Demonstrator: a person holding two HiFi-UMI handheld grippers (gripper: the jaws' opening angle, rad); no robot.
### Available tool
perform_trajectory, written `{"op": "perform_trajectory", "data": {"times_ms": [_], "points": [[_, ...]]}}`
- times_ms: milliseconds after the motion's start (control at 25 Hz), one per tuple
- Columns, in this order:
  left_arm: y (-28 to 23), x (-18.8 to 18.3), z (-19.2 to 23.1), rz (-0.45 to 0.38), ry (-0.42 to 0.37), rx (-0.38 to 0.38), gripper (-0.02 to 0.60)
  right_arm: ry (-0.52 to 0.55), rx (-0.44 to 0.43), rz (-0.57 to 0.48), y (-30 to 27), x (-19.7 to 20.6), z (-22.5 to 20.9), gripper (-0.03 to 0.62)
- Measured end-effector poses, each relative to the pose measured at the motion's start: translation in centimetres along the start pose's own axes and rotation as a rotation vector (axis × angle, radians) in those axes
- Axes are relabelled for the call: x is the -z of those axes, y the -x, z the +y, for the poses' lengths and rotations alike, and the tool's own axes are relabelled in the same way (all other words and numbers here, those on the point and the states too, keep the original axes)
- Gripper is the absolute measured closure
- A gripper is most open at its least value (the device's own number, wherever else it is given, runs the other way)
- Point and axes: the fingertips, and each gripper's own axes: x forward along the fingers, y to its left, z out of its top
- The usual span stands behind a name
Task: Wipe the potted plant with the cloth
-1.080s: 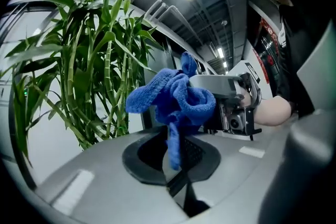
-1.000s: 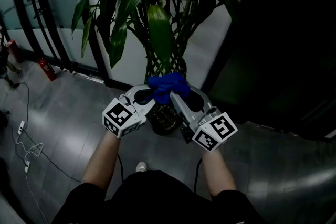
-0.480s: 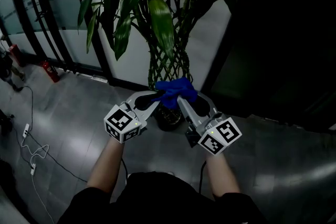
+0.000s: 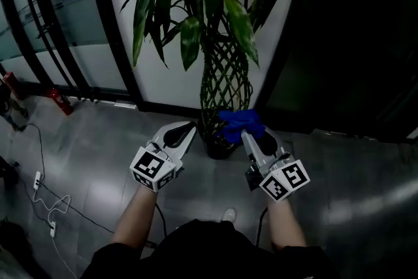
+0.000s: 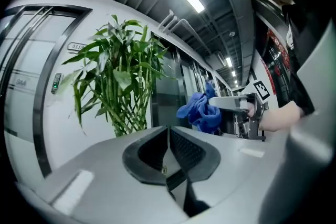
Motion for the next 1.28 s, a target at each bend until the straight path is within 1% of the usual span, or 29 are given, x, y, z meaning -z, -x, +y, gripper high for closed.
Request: {"op": "perform_trajectory", "data": {"times_ms": [120,240,320,440,520,720,840,920,1080,1280], "points": [[5.9,0.7,2.4,0.014,0.03,-0.041,0.561,-0.004,0.041,0.018,-0.1,2.1,4.1,0.485],[10.9,2.1,4.6,0.029,0.087,-0.089,0.561,-0.017,0.087,0.068,0.5,4.8,7.3,0.485],[13.5,2.9,5.3,0.043,0.11,-0.103,0.561,-0.016,0.114,0.104,1.4,6.0,8.9,0.485],[16.2,3.7,5.9,0.054,0.125,-0.116,0.56,-0.002,0.147,0.128,2.8,6.4,10.2,0.485],[17.0,3.9,5.7,0.055,0.136,-0.122,0.561,0.009,0.167,0.127,3.7,6.1,10.3,0.485],[17.8,3.2,3.6,0.047,0.142,-0.129,0.561,0.037,0.196,0.112,6.4,5.3,9.7,0.485],[18.8,2.9,1.9,0.049,0.145,-0.121,0.561,0.027,0.233,0.101,9.1,5.1,9.4,0.485],[18.4,2.8,0.7,0.041,0.15,-0.128,0.561,0.025,0.247,0.095,10.7,4.8,8.6,0.485],[16.4,2.1,-1.5,0.019,0.144,-0.151,0.561,0.029,0.245,0.101,11.9,4.5,7.1,0.485],[15.8,2.1,-3.0,0.011,0.169,-0.153,0.561,0.049,0.215,0.087,11.8,3.9,7.2,0.485]]}}
